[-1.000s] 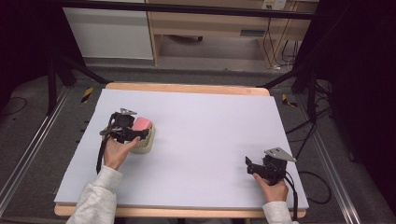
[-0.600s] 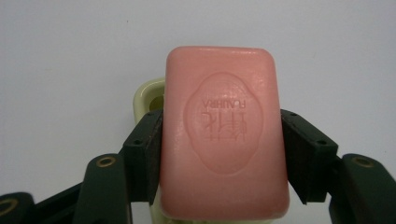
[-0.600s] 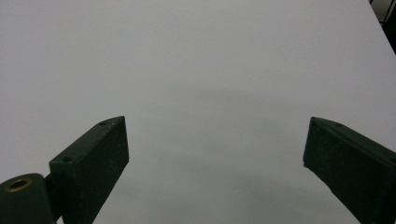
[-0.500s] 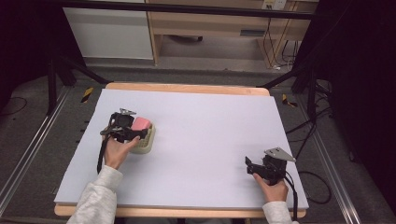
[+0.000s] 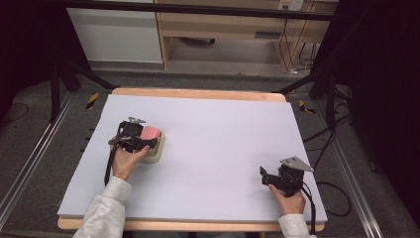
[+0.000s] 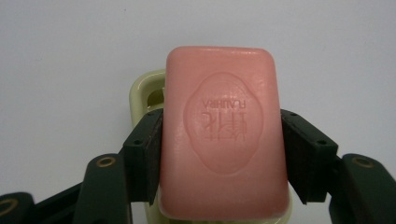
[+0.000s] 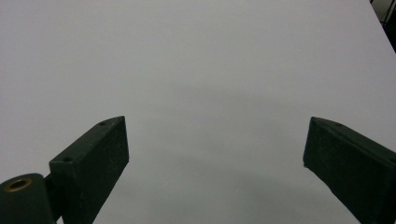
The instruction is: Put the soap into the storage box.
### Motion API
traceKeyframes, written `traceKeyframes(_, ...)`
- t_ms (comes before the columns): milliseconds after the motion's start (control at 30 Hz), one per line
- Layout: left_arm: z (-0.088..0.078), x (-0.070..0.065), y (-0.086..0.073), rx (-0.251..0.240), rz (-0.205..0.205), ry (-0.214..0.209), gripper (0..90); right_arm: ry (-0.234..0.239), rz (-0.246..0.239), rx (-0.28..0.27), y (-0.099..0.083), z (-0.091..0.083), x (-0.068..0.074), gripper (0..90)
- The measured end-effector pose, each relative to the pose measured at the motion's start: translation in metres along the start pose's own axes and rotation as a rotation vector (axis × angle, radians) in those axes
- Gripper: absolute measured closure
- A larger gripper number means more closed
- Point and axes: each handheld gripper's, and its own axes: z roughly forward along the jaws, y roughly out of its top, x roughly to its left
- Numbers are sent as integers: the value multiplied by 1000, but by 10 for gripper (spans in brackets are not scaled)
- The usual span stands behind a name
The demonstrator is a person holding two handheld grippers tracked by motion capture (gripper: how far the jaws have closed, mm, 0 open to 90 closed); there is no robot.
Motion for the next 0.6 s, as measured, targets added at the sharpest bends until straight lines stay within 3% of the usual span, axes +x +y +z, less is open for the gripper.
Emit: traceKeyframes(600,9,3,-6,17,-15,3,371,2,0,3,0,0,0,71)
